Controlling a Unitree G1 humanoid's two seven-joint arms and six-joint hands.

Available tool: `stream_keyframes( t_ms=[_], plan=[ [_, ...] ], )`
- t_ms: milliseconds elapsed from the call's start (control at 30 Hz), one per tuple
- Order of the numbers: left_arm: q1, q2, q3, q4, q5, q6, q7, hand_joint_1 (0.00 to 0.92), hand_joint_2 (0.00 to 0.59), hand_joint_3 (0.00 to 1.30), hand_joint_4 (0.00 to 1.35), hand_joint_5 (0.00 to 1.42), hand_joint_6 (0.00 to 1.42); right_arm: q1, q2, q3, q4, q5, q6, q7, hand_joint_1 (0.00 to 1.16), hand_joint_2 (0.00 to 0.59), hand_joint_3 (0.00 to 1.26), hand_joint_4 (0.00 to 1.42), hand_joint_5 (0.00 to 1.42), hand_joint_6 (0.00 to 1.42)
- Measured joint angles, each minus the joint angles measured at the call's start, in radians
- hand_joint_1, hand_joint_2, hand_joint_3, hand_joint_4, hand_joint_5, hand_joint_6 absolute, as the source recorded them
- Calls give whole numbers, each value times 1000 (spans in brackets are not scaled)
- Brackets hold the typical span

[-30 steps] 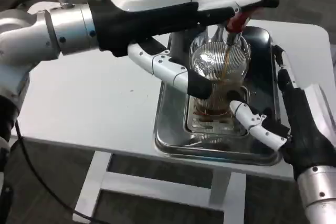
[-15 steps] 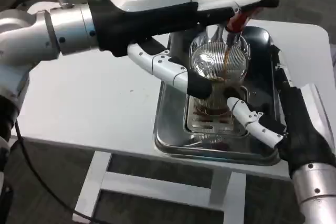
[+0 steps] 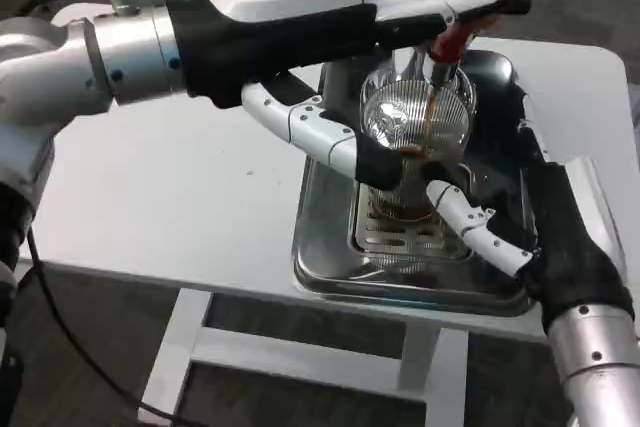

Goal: Grasp the cup under the faucet to collect the drink, then remove the cup.

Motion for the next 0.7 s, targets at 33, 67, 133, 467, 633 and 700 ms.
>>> stream_keyframes(
  t_ms=[33, 67, 133, 467, 633, 700],
  plan=[
    [0, 0, 0, 0, 0, 0, 0, 0, 30, 69, 0, 0, 266, -2, 0, 0, 1, 4, -2, 0, 540, 290, 0, 0, 0, 0],
    [0, 1, 0, 0, 0, 0, 0, 0, 30, 69, 0, 0, 266, -3, 0, 0, 2, 6, -5, -1, 540, 290, 0, 0, 0, 0],
    [0, 1, 0, 0, 0, 0, 0, 0, 30, 69, 0, 0, 267, -4, 0, 0, 6, 12, -9, -2, 540, 290, 0, 0, 0, 0],
    [0, 1, 0, 0, 0, 0, 0, 0, 30, 69, 0, 0, 270, -14, 0, -2, 37, 41, -19, -5, 539, 290, 0, 0, 0, 0],
    [1, 1, -1, 0, 0, 0, 0, 0, 30, 70, 0, 0, 271, -26, 1, -5, 45, 60, -32, -6, 539, 290, 0, 0, 0, 0],
    [1, 1, -1, -1, 0, 0, 0, 0, 30, 70, 0, 0, 271, -30, 1, -5, 49, 62, -37, -6, 539, 290, 0, 0, 0, 0]
  ],
)
